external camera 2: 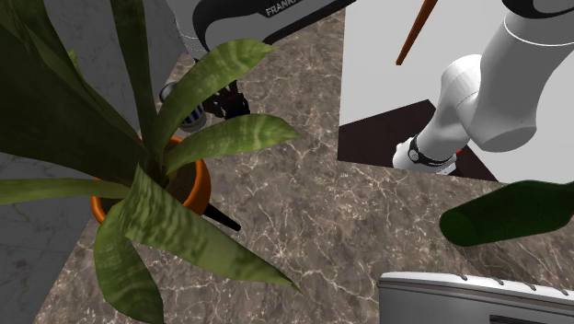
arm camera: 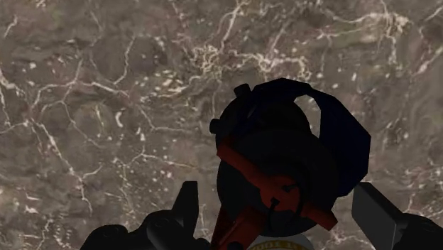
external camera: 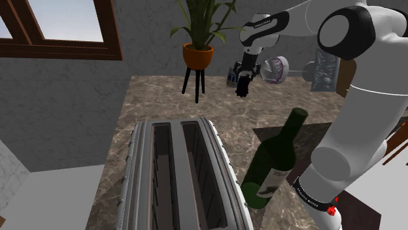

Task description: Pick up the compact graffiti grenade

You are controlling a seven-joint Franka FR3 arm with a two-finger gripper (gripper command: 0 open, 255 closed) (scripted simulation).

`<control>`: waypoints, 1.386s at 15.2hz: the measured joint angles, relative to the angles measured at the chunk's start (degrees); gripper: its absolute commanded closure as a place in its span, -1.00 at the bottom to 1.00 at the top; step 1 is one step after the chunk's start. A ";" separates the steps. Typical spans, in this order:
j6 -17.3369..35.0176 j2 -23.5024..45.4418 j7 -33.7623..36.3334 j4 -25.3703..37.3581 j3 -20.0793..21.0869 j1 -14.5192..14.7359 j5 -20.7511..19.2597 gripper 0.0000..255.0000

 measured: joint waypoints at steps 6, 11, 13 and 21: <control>0.20 0.05 0.07 -0.05 0.01 0.03 0.00 1.00; -0.13 0.04 0.05 0.22 0.01 0.02 0.00 1.00; -1.35 -0.23 0.09 1.14 -0.01 0.02 -0.08 1.00; -7.03 -1.31 0.28 5.77 -0.11 0.00 -0.38 1.00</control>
